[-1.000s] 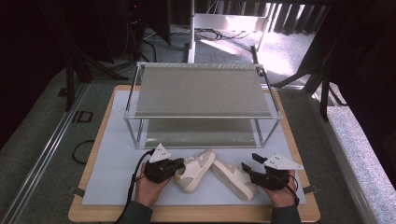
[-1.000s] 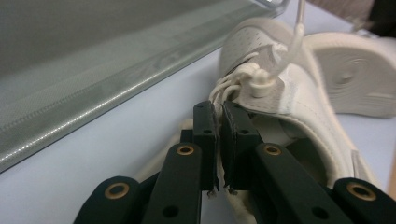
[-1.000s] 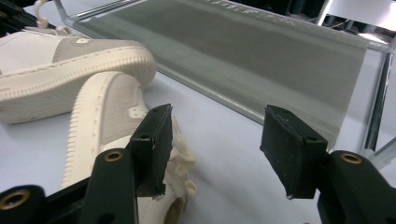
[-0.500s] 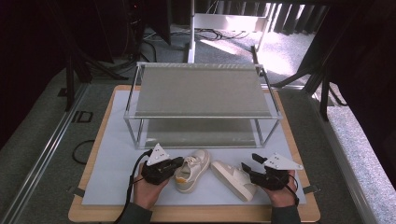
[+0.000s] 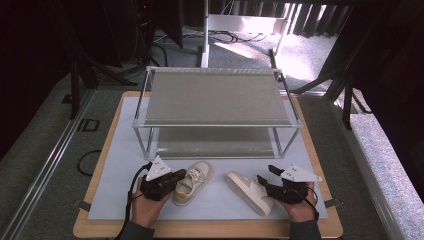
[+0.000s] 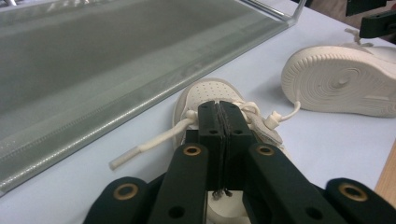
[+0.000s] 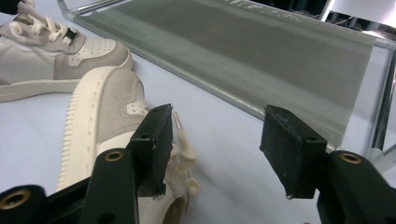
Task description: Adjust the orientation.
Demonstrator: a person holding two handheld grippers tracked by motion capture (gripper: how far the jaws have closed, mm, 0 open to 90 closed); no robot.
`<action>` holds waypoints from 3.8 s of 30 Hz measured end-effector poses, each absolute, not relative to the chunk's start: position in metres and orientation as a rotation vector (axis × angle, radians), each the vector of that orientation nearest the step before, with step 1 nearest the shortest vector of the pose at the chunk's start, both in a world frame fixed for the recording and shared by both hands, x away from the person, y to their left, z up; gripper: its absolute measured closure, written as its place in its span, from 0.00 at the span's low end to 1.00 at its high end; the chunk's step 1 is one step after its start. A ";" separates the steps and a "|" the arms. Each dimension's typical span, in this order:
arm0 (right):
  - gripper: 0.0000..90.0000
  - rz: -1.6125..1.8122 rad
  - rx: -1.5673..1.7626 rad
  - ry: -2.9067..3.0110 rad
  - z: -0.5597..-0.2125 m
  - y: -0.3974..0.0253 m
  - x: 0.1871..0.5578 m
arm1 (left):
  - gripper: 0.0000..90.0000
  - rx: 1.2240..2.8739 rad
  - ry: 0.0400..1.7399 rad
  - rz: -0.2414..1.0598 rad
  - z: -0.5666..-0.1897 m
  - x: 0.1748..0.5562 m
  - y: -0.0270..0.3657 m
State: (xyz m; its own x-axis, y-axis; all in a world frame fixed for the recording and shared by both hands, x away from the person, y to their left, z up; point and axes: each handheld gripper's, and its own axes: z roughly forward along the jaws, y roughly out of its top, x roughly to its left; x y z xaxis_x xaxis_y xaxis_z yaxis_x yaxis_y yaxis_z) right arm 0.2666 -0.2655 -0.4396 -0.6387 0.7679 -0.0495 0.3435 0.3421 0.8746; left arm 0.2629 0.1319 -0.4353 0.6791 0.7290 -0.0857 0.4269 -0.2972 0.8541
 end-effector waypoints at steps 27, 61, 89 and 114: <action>0.40 1.281 0.972 2.220 -0.442 -0.271 0.233 | 0.34 1.895 0.803 0.315 -0.437 0.232 0.146; 0.50 1.361 0.937 2.354 -0.448 -0.262 0.219 | 0.34 1.942 0.820 0.281 -0.450 0.234 0.136; 0.64 1.301 0.696 2.383 -0.436 -0.248 0.214 | 0.35 1.949 0.811 0.277 -0.452 0.235 0.133; 0.76 1.299 0.634 2.612 -0.448 -0.249 0.258 | 0.35 1.945 0.806 0.272 -0.453 0.236 0.132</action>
